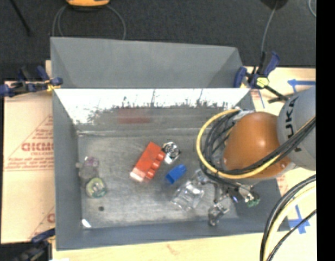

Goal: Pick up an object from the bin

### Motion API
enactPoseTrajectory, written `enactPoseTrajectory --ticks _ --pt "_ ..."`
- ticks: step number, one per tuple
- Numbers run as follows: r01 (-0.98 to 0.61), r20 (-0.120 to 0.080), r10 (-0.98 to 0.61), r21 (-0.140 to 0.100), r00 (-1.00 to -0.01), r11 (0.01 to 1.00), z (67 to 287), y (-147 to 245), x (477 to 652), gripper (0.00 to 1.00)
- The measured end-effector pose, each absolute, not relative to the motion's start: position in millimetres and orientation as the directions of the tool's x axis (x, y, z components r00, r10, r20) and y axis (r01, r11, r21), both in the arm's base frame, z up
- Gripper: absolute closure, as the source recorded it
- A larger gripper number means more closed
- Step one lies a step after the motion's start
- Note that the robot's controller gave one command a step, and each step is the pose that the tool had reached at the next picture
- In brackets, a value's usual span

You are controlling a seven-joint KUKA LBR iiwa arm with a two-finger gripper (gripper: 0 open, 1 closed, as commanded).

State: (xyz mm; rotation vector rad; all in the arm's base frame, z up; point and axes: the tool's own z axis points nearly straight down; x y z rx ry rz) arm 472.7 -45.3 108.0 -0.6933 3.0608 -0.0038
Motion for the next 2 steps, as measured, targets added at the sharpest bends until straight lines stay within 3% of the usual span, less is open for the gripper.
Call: enactPoseTrajectory --ticks 1,2 --pt "-0.582 -0.009 -0.582 -0.007 -0.813 0.813 85 -39 494.7 0.0" --pt "-0.723 -0.037 -0.725 -0.051 -0.688 0.689 85 -27 498.4 0.0"
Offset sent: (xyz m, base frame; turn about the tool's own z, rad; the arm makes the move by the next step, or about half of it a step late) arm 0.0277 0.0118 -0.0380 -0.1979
